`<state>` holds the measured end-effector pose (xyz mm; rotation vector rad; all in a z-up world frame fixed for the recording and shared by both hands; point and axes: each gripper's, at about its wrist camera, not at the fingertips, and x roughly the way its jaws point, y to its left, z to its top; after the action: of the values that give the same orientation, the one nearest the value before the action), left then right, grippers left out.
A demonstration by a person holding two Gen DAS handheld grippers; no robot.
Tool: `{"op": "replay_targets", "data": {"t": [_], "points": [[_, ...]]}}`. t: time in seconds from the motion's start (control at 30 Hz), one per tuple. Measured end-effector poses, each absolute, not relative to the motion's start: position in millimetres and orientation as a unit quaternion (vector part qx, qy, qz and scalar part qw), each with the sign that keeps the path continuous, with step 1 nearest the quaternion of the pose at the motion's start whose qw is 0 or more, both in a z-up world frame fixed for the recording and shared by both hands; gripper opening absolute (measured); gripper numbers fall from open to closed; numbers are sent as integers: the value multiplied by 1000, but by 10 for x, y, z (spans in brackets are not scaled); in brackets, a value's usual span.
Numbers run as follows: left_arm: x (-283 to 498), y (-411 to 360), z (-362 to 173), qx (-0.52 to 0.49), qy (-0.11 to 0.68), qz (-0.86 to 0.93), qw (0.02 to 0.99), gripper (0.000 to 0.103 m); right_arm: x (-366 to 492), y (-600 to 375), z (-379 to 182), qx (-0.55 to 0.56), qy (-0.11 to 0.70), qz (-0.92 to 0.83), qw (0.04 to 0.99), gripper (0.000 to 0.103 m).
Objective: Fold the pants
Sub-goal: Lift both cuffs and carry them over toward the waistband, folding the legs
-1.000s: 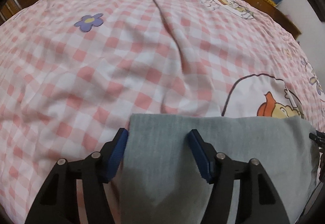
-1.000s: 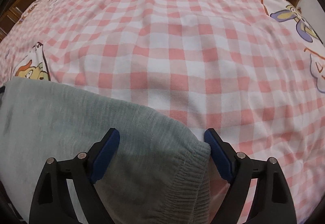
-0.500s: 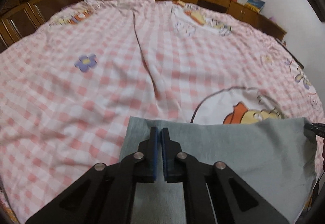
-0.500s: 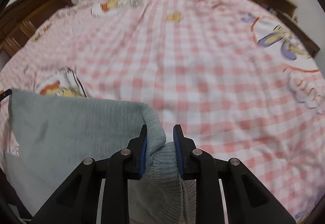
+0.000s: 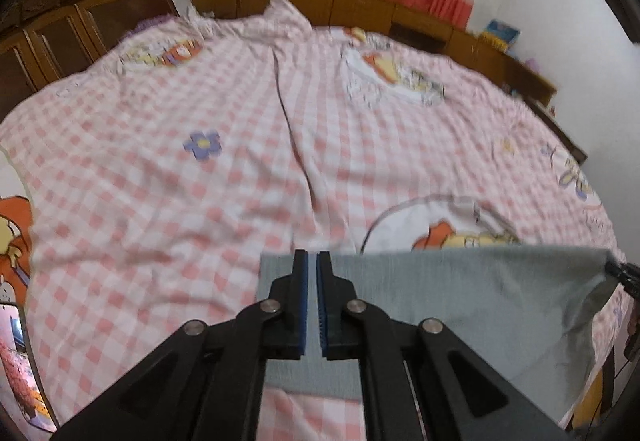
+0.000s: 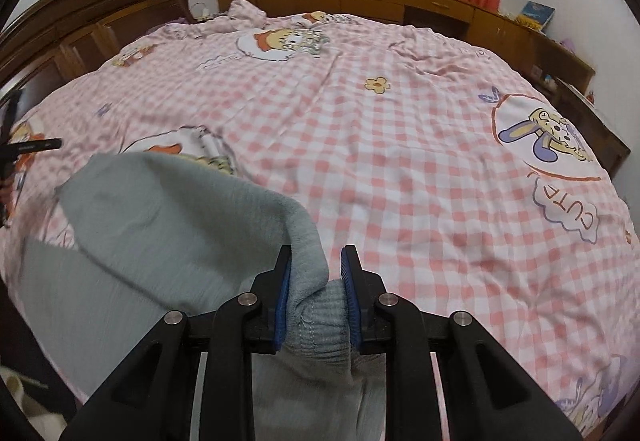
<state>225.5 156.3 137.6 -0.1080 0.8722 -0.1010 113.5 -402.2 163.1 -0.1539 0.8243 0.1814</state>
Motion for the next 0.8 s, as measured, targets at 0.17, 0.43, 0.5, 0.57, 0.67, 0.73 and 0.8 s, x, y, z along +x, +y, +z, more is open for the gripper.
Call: {"op": "replay_targets", "data": {"t": [0.17, 0.43, 0.5, 0.57, 0.67, 0.73, 0.8], "points": [[2430, 1415, 1071, -24, 464, -29, 885, 61, 849, -4068, 1492, -76, 421, 109, 897, 24], [2791, 1282, 788, -70, 513, -28, 855, 71, 664, -4156, 932, -84, 476, 123, 867, 24], [2820, 1198, 746, -76, 525, -30, 847, 73, 650, -4140, 822, -89, 478, 126, 865, 24], [2845, 1128, 688, -73, 537, -18, 840, 73, 645, -4136, 718, -91, 482, 128, 862, 24], [2871, 1066, 580, -76, 551, 18, 831, 74, 633, -4139, 663, -87, 481, 129, 863, 24], [2867, 1053, 555, -97, 552, 13, 828, 74, 642, -4160, 656, -80, 478, 130, 865, 24], [2861, 1038, 535, -106, 555, 14, 825, 74, 662, -4166, 654, -78, 478, 130, 865, 24]]}}
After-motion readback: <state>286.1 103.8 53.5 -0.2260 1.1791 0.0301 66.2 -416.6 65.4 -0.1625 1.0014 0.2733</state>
